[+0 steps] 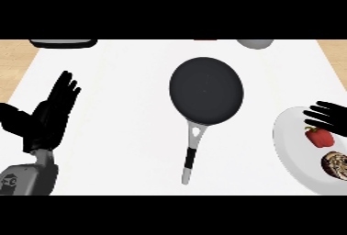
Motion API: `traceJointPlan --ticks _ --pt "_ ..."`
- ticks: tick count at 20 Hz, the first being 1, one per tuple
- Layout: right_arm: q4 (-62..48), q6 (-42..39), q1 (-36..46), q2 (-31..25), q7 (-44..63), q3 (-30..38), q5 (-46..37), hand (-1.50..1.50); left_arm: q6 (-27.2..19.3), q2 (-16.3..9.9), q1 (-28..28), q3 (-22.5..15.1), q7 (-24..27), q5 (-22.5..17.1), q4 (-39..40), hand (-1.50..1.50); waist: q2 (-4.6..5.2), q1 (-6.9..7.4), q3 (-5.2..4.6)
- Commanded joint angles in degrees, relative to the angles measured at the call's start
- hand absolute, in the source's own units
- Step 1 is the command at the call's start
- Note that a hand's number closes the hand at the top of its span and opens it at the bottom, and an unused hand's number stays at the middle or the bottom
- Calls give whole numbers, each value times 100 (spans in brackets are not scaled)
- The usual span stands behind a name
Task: Pick the bell pepper from the plate and place it in the pan
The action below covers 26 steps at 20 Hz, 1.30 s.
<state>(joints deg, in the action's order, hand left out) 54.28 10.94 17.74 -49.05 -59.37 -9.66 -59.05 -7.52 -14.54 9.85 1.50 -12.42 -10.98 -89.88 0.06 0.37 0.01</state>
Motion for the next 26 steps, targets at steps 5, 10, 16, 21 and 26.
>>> traceJointPlan --ticks 5,10,16,21,26 --pt "-1052 290 809 663 -82 -119 -801 -150 -32 47 69 16 -336 140 -337 0 11 63 5" --pt "-1306 541 604 823 -320 75 -777 -150 151 95 -89 145 -242 86 -243 0 0 8 2" --pt "-1413 390 772 1080 -275 25 -891 -150 108 306 203 69 32 305 133 0 3 -21 0" --pt "-1899 627 791 900 -772 74 -1023 150 50 463 -425 -120 -47 443 -421 0 2 26 4" --pt "-2009 896 1038 1362 -817 -49 -1048 150 137 378 -7 42 16 412 1 0 15 26 5"
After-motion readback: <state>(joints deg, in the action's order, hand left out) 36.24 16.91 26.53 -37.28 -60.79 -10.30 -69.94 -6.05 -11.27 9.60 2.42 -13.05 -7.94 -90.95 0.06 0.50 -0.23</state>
